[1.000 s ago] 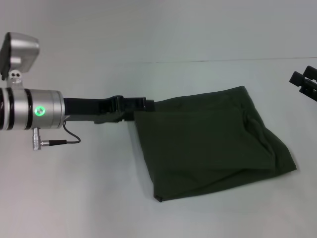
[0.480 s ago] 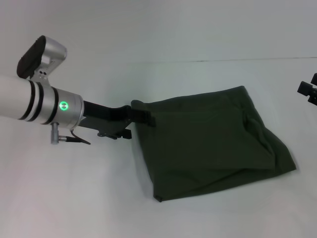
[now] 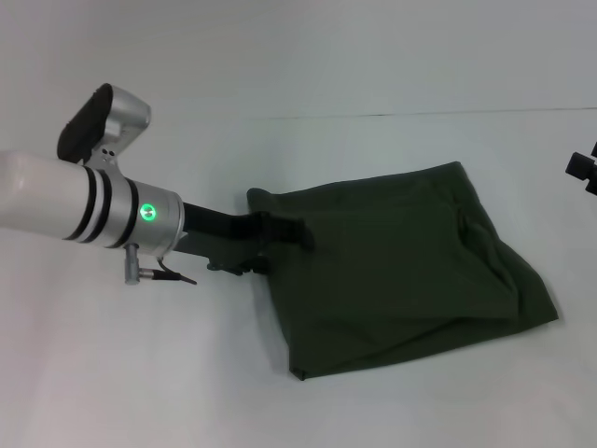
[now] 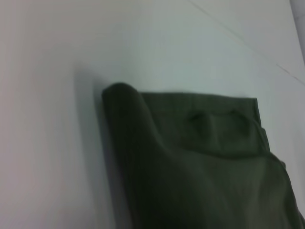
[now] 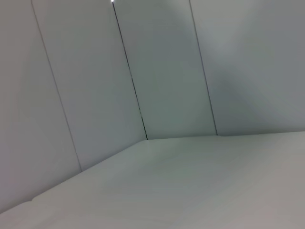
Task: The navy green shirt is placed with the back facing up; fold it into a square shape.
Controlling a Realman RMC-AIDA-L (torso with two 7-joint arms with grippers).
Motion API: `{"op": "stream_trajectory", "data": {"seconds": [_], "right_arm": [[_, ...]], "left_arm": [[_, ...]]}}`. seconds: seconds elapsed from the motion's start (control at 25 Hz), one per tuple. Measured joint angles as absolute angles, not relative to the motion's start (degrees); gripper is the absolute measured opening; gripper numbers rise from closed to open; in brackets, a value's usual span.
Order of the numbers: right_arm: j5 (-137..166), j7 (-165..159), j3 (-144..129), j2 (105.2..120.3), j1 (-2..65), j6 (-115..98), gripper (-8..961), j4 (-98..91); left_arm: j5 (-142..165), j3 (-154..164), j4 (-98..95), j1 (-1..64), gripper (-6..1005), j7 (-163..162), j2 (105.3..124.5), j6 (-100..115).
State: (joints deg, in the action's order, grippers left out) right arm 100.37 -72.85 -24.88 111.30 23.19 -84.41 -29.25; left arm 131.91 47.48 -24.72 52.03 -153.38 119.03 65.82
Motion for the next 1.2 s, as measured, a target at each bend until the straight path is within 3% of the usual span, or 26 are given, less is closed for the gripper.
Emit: {"op": "stream_trajectory", "data": {"seconds": [0.64, 1.2], "right_arm": [[100.37, -71.43, -24.73, 111.70, 23.20, -84.66, 638, -29.46], [100.37, -71.54, -24.61, 111.71, 23.11, -84.66, 638, -29.44]], "left_arm": [[132.27, 47.93, -21.93, 52.87, 887, -153.60, 119.87, 62.96], [133.81, 47.99, -24.92, 52.24, 887, -154.82, 118.39, 64.19]]}}
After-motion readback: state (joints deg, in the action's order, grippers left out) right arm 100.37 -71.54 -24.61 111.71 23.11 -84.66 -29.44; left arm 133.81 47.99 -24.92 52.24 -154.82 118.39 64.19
